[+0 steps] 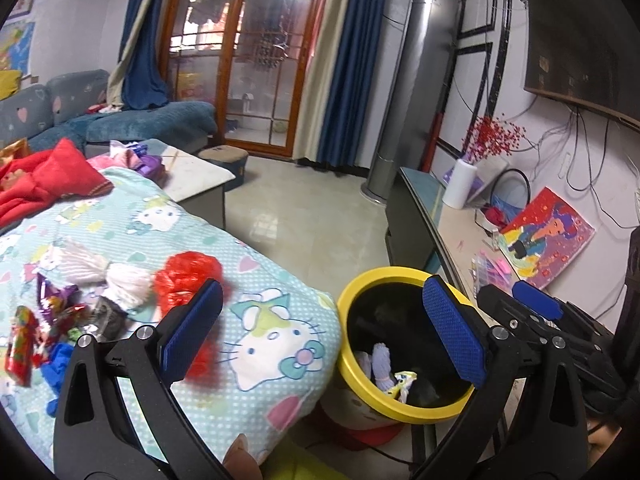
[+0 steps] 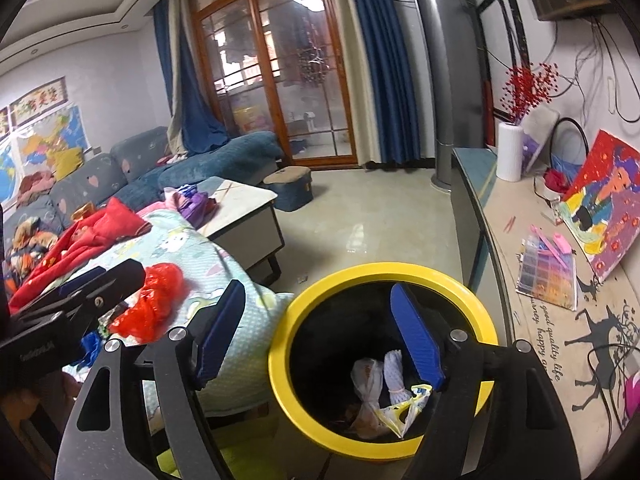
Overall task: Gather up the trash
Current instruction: 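Move both open tools back toward the trash on the bed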
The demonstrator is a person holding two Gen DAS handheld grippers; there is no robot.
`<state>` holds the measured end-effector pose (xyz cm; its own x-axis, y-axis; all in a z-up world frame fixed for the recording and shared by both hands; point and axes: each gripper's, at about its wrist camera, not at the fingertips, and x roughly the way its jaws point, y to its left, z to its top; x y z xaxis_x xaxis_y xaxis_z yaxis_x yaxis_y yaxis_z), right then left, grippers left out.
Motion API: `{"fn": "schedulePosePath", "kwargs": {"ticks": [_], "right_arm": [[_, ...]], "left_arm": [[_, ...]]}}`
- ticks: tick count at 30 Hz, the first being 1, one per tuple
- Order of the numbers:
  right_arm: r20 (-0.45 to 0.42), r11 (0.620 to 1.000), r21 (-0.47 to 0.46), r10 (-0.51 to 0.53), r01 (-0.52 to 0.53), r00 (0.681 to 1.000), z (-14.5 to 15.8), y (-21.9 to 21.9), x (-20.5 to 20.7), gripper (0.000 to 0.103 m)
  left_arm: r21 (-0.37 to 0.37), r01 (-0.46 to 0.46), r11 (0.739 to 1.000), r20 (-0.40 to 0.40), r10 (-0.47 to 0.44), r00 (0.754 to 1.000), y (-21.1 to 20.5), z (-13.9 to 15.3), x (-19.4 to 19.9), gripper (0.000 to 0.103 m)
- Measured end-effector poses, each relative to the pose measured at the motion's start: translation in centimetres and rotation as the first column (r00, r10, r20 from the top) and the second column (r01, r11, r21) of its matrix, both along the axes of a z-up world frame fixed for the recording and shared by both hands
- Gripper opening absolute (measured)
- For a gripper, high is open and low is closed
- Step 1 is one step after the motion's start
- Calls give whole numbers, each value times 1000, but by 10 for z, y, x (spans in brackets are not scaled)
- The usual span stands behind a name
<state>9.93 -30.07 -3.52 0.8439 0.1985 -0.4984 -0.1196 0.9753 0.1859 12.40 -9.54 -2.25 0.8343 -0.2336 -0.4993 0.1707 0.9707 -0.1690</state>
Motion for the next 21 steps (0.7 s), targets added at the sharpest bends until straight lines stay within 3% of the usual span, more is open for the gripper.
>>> {"fn": "schedulePosePath", "kwargs": {"ticks": [21], "right_arm": [[17,980,-62,192,-191,981,13,64,-10,75]], "left_arm": [[35,-209,977,44,208,977,64,3,-16,92]]}}
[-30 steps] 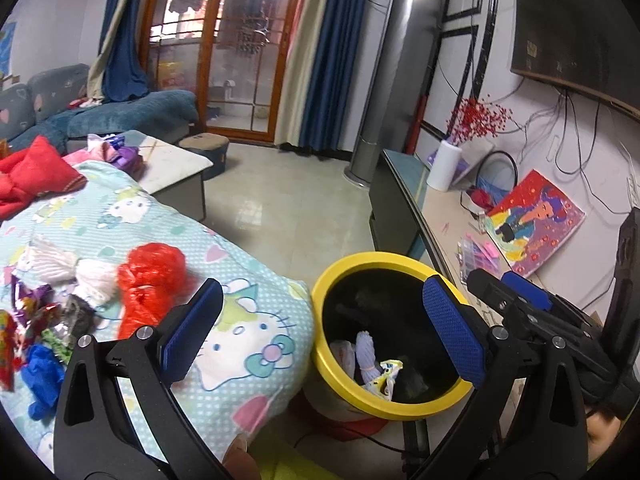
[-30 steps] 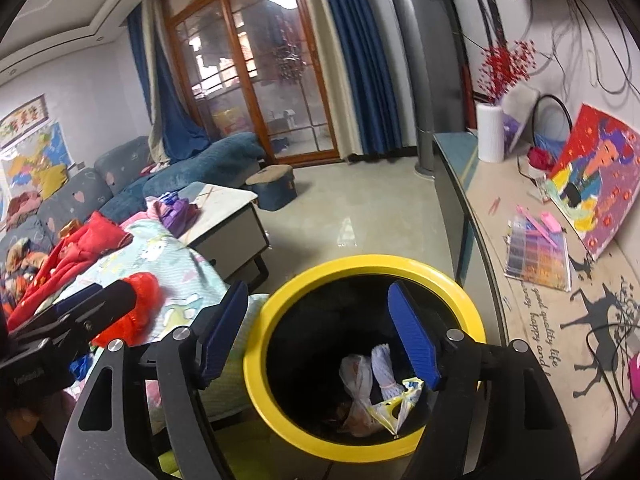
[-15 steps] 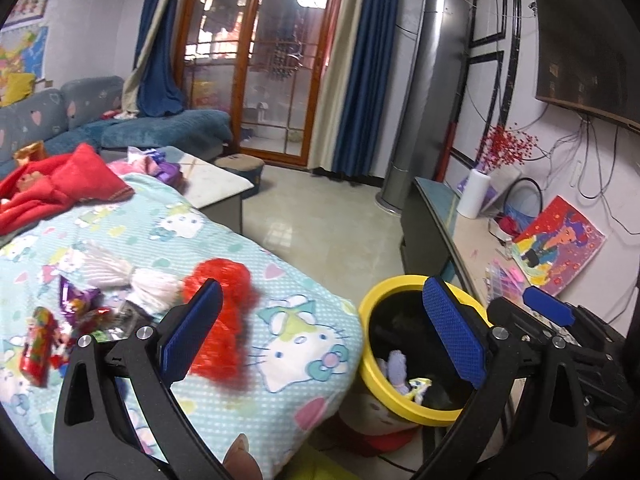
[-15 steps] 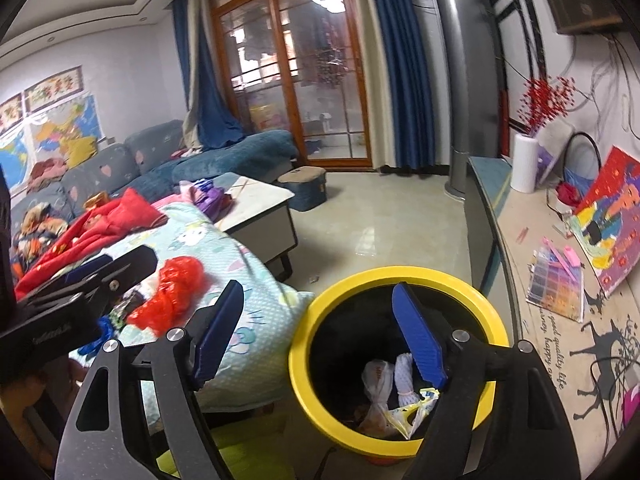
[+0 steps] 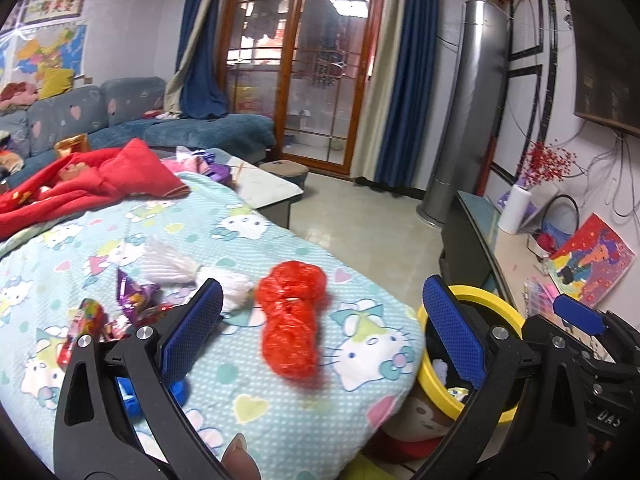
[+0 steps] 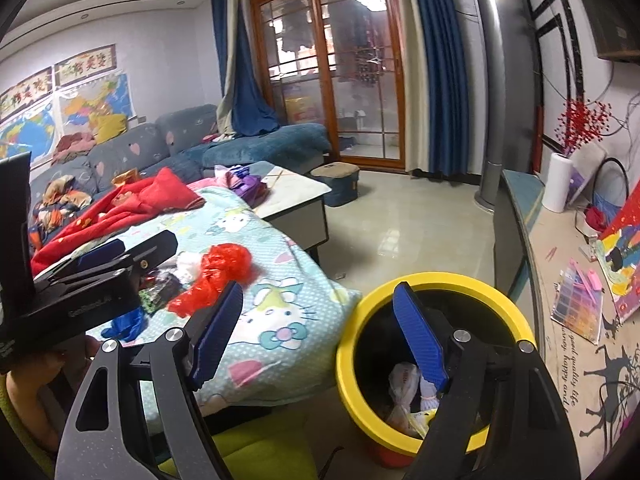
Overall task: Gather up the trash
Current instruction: 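Move both open tools back toward the trash on the bed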
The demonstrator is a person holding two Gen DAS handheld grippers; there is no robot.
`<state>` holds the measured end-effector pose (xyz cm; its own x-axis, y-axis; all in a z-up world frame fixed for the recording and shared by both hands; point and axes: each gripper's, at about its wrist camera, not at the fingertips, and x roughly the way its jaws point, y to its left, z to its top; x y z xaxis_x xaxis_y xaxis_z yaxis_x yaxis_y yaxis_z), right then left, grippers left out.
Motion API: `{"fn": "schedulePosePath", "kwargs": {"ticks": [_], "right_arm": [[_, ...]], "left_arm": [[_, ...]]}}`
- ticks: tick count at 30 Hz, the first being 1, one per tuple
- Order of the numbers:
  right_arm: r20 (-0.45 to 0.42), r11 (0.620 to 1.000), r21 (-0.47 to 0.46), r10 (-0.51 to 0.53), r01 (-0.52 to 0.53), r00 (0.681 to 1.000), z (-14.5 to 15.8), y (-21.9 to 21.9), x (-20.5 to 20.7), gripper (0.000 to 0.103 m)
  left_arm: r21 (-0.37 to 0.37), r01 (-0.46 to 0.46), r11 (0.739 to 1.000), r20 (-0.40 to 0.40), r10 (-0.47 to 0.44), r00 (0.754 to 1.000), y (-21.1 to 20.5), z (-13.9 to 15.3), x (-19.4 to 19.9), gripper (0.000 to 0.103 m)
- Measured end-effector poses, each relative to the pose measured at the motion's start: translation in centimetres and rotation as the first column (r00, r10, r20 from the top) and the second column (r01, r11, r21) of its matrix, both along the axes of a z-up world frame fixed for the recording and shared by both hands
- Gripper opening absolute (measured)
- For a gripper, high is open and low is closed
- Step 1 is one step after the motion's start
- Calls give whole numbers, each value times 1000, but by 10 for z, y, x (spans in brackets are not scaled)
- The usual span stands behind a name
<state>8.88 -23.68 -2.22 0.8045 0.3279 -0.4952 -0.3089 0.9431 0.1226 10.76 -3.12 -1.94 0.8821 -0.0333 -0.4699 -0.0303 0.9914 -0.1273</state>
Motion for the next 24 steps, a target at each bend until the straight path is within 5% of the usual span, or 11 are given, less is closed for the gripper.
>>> {"fn": "schedulePosePath", "kwargs": {"ticks": [24], "right_arm": [[-21,973,-61,223,-224,975,-3,97,-2,77]], "left_arm": [[-59,-227,972,0,227,974,90,-5,-15,92]]}}
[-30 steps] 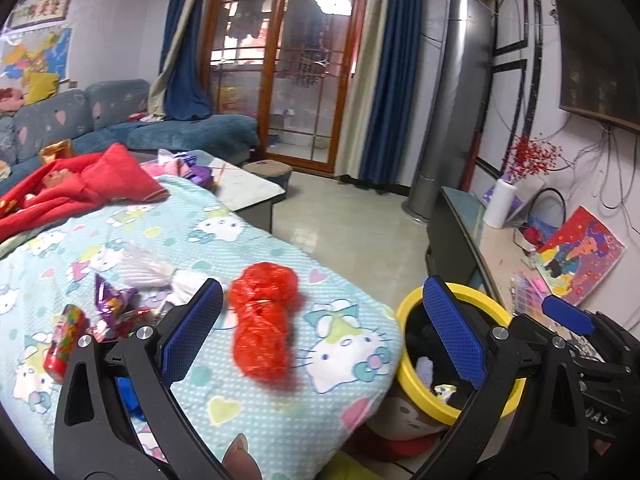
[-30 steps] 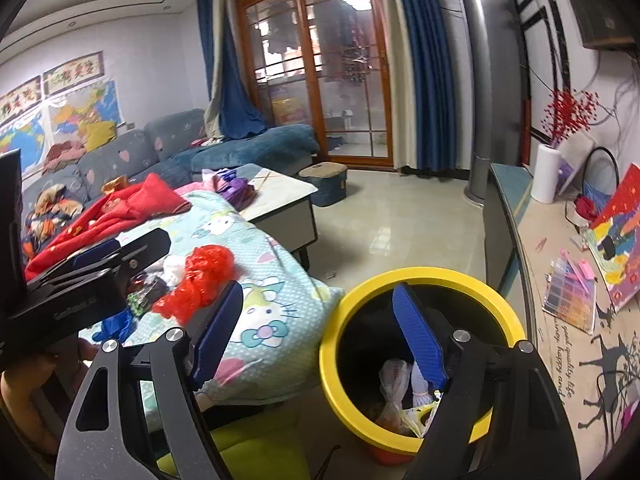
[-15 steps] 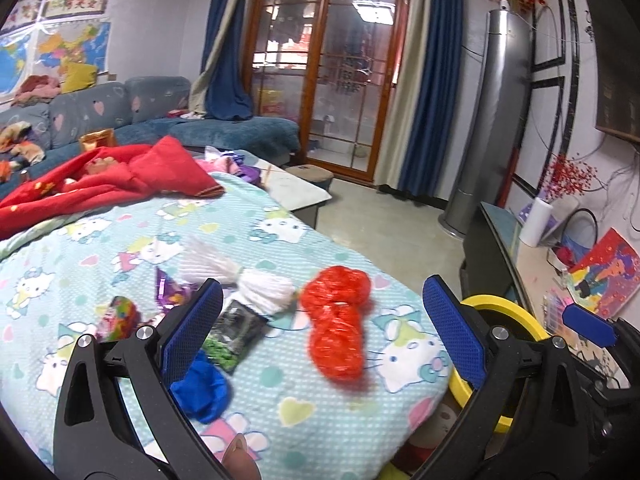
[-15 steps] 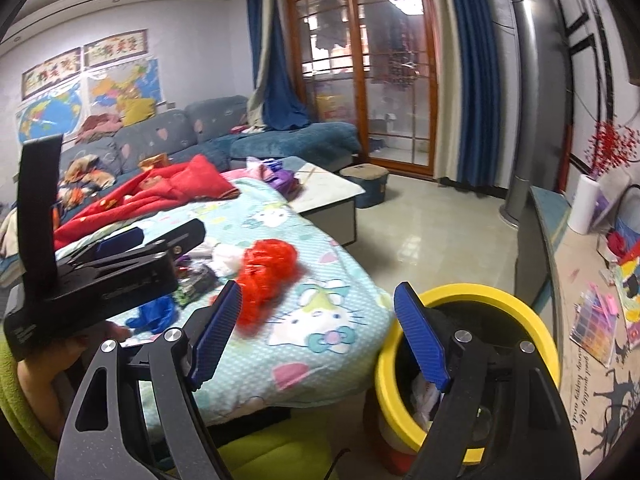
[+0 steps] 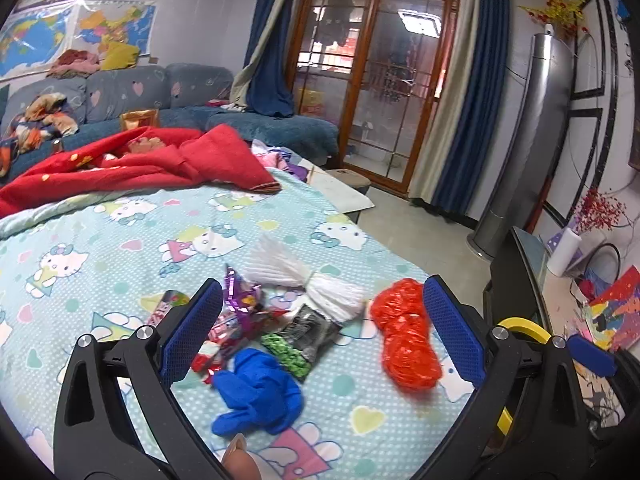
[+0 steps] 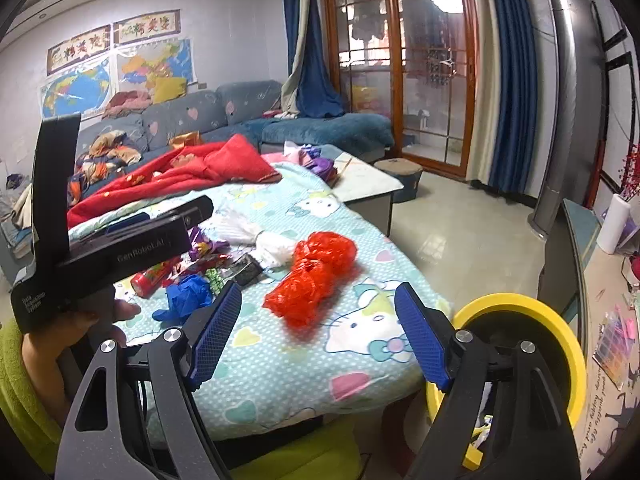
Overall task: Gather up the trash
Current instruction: 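Move both open tools back toward the trash on the bed, then grasp the purple candy wrapper with the left tool while the right tool grasps the red plastic bag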
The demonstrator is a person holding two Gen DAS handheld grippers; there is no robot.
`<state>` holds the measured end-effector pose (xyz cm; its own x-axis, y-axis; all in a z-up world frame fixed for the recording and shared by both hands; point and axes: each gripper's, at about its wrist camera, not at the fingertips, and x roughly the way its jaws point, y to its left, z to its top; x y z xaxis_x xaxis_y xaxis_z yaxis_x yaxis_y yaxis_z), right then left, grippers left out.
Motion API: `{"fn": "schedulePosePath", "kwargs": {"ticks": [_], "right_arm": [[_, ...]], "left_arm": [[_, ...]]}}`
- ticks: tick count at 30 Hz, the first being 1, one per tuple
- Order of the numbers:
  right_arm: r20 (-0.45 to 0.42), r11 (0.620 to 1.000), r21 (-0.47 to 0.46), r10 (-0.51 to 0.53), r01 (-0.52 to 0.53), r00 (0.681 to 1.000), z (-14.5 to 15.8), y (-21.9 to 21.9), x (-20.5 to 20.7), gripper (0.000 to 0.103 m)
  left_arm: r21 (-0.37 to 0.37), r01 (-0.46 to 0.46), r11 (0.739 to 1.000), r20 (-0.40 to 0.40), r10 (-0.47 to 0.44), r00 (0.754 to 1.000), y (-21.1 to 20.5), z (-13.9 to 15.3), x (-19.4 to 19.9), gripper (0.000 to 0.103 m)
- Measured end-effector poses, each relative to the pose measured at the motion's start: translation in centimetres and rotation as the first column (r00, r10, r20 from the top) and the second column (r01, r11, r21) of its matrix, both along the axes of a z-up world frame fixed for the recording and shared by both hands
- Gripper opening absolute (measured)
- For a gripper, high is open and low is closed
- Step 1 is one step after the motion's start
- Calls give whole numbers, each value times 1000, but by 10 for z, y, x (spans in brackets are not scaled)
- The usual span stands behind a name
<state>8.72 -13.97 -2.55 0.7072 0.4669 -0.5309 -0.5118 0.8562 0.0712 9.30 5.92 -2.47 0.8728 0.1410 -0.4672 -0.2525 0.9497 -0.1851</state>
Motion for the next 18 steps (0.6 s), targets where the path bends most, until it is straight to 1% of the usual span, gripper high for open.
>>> {"fn": "schedulePosePath", "kwargs": {"ticks": [6,14,16,18], "right_arm": [[-37,999,-15,30,-30,999,-11,19,10,77],[-86,998,-39,50,-53,995,-27,45,34,77],[-89,998,-48,45,-49,995,-31,50,41,77],[-103,998,-54,35,-41,994,-38,55,49,77]], "left_arm": [[-37,-49,998,-26,48,999,25,-8,3,92],[-87,-105,991,-62,99,993,59,-21,9,92],[-103,-109,989,-69,102,992,66,-24,11,86],[-114,-111,987,-78,103,992,70,-27,14,78]]}}
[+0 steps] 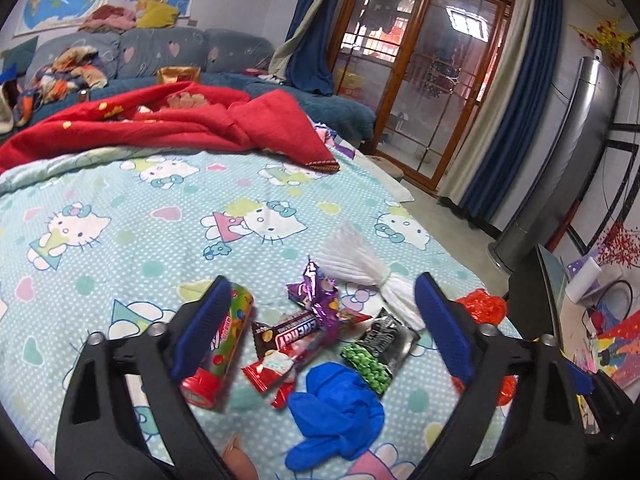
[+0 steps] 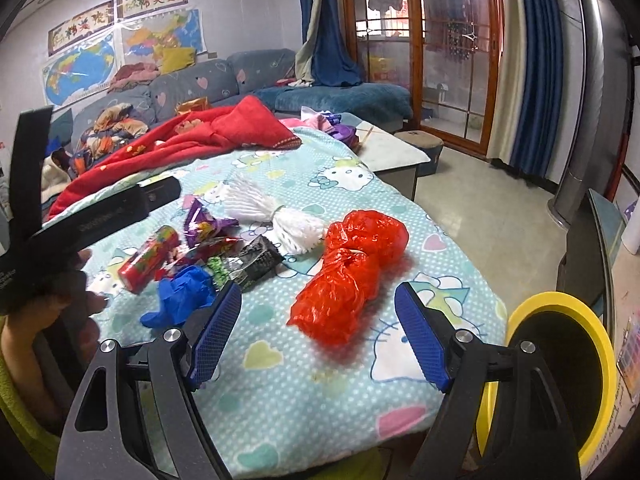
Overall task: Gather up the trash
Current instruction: 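Grasp the purple candy wrapper with the left tool while the right tool grasps the red plastic bag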
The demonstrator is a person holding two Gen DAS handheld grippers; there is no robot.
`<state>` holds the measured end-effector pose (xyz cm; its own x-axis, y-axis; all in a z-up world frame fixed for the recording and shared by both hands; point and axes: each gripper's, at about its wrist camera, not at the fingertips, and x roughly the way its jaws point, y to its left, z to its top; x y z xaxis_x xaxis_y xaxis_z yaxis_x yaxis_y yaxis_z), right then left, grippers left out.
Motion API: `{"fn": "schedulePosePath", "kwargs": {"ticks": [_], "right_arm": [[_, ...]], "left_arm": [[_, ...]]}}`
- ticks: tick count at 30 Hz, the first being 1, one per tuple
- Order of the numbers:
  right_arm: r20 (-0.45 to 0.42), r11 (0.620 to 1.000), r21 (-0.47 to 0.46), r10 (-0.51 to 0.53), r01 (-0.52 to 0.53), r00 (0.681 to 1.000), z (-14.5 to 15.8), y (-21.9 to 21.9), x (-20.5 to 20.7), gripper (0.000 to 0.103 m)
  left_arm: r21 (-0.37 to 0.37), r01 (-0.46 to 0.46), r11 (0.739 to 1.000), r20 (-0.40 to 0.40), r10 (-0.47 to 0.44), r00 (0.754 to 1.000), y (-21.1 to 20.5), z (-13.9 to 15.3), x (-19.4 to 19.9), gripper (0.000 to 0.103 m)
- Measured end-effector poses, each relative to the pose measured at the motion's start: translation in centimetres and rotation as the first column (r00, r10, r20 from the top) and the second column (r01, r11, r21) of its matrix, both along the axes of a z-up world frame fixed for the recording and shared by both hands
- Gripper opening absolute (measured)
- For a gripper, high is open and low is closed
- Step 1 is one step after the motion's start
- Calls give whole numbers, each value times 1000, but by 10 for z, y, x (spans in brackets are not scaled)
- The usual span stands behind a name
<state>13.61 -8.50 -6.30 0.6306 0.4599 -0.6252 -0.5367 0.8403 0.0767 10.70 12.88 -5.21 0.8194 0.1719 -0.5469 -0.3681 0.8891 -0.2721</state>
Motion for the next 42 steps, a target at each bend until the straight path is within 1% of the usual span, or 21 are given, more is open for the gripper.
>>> {"fn": "schedulePosePath", "kwargs": {"ticks": [1,3,7,10,12,13,15,16,18,19,21,22,24,25,27,28,37,42], "right_arm": [[-13,1000,-2,-4,4,1000,-4,2,5,77],[-41,1000,-9,-11,10,999,-11,4,13,77],[-86,1000,-13,-22,21,996,-24,6,23,76],[-119,1000,-11,-23,22,993,-33,6,28,72],[-137,1000,-11,-19,17,990,-38,6,30,64],[-146,1000,-11,-16,15,989,-41,5,30,63],[-160,1000,-8,-11,10,987,-45,5,31,55],[-173,1000,-3,-3,3,985,-47,5,31,52],[-196,1000,2,6,-6,981,-52,4,32,39],[-201,1000,0,7,-8,980,-54,4,31,37],[-193,1000,-9,8,-10,981,-56,4,29,26],[-188,1000,-13,7,-10,982,-56,2,27,25],[-187,1000,-11,3,-5,982,-56,-1,26,19],[-188,1000,-11,2,-4,982,-55,-2,26,18],[-184,1000,-14,0,-2,983,-54,-5,24,16],[-185,1000,-12,-1,-1,983,-53,-7,23,16],[-176,1000,-7,4,-5,984,-48,-16,21,11],[-147,1000,-3,22,-23,989,-39,-19,15,9]], "left_arm": [[-10,1,1000,-4,-1,1000,2,-2,2,75],[-30,10,1000,-14,-10,1000,5,-6,5,67],[-67,26,997,-37,-28,999,9,-16,13,58],[-91,40,995,-54,-46,998,10,-23,18,53],[-100,45,994,-62,-52,997,10,-26,21,49],[-107,47,993,-64,-55,996,10,-28,22,48],[-115,51,992,-68,-59,996,11,-31,23,42],[-117,50,992,-70,-59,996,11,-32,24,41],[-126,53,991,-74,-62,995,12,-34,26,37],[-132,53,990,-77,-63,995,13,-35,27,35],[-139,53,989,-81,-64,995,13,-37,27,29],[-142,54,988,-83,-66,994,14,-38,27,28],[-150,58,987,-88,-72,994,14,-39,28,21],[-154,60,986,-90,-75,993,14,-40,28,20],[-161,72,984,-95,-88,992,13,-42,29,13],[-161,76,984,-95,-92,991,13,-42,30,11],[-137,89,987,-56,-97,994,9,-31,21,10],[-126,99,987,-26,-103,994,7,-21,16,10]]}}
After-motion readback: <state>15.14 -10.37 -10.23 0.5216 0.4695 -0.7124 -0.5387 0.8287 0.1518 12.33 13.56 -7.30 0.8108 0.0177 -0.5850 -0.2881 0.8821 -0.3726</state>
